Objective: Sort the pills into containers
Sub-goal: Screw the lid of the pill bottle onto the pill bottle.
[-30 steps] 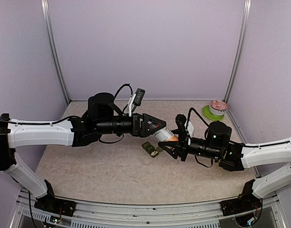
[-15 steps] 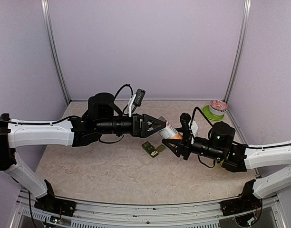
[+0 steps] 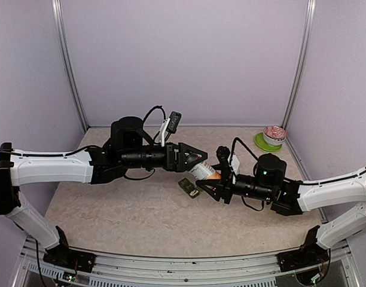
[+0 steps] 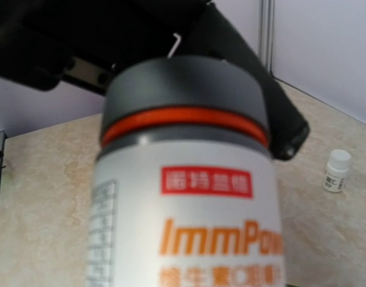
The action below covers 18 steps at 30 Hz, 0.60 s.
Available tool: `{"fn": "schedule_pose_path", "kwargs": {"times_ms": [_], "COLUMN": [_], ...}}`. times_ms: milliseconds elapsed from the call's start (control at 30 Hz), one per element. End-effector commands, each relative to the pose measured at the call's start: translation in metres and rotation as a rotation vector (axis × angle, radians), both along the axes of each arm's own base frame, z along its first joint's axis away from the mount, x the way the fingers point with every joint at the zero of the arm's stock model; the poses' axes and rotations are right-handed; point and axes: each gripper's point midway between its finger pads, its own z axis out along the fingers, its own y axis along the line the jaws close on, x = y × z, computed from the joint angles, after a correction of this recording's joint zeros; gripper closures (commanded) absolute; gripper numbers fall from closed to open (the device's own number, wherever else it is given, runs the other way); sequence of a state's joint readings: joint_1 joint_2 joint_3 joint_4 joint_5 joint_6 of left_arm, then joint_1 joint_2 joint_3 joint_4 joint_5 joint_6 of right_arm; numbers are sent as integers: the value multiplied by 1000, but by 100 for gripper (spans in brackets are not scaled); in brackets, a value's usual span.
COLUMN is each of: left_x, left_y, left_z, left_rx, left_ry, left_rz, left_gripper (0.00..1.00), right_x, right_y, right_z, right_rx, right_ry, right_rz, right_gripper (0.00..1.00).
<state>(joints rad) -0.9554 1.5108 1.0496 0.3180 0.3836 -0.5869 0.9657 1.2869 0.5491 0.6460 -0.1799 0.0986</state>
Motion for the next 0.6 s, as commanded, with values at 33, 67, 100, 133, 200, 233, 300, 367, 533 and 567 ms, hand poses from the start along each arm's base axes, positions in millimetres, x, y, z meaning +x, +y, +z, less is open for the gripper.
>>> {"fn": "schedule_pose_path", "kwargs": {"times_ms": [33,67,100,133,200,233,300,367,533,567], "left_x": [-23,-23,-23,-23,-21,-20,-15,-10,-9,-9], "left_y": [-7,-7,-7,-7,-6,-5,-3,-1,0,-1], "left_z": [30,31,32,32,31,32,28,23,15,14], "left_rx": [-93,-94,-97,-98,-94,-92,-78,-60,-43,-42], "left_ry": [-53,-53,-53,-56,-60,-62,-58,-48,-29,-27], "left_rz": [-98,-98,-98,-97,-86,-78,-53,-35,-39,-45], "left_gripper": [1,1,1,1,1,1,1,1,1,1], "right_x": [-1,-1,-2,-3,-6,-8,-11,-12,1,4], "right_y": [10,11,12,13,15,15,13,7,-14,-17], "right_z": [-13,-13,-13,-13,-10,-8,1,10,27,28], "right_rx": [-33,-34,-34,-33,-27,-24,-5,16,33,30], "right_ry": [45,47,47,46,40,36,18,-4,-51,-56], "right_rz": [29,31,39,46,68,76,82,68,-58,-81], "right_gripper": [100,100,100,100,100,100,100,100,100,100]}}
